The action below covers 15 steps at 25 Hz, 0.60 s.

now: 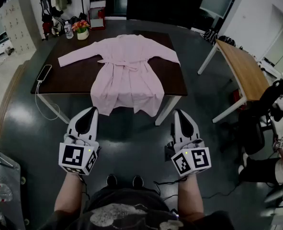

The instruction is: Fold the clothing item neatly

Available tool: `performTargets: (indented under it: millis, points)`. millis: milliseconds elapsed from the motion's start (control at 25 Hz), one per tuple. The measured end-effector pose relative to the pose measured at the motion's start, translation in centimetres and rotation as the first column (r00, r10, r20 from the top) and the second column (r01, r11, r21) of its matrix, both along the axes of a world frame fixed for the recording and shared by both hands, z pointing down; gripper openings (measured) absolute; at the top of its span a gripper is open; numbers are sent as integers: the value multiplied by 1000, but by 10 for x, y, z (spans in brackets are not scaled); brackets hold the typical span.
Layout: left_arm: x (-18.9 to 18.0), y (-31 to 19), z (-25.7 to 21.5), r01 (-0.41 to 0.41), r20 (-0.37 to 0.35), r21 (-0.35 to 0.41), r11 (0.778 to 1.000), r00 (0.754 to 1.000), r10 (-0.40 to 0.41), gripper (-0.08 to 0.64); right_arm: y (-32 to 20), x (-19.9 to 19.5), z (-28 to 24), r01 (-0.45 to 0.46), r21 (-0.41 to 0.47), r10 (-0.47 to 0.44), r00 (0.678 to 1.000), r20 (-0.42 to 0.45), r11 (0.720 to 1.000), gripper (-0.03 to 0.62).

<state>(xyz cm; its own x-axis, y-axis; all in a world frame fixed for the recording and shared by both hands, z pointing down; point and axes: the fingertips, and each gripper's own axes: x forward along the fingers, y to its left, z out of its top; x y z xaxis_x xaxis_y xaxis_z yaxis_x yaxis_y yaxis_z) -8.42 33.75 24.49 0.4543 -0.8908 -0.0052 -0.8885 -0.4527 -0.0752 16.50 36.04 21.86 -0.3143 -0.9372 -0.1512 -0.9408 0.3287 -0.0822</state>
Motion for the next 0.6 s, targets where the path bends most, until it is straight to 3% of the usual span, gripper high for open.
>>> performTargets:
  millis: [160, 320, 440, 600]
  points:
    - [6, -3, 5, 4, -52, -51, 999, 999, -7, 9, -6, -6, 11, 29, -68, -25, 998, 55, 997, -11]
    - [15, 8, 13, -4, -52, -71, 997, 999, 0, 9, 5, -12, 24, 35, -77, -36, 999, -17, 996, -11]
    - [24, 11, 17, -7, -64, -88, 996, 998, 1, 9, 11, -5, 33, 50, -106, -49, 999, 11, 993, -11]
    - [40, 13, 13, -15, -91, -84, 996, 996, 7, 9, 15, 6, 33, 44, -98, -46, 999, -19, 994, -11]
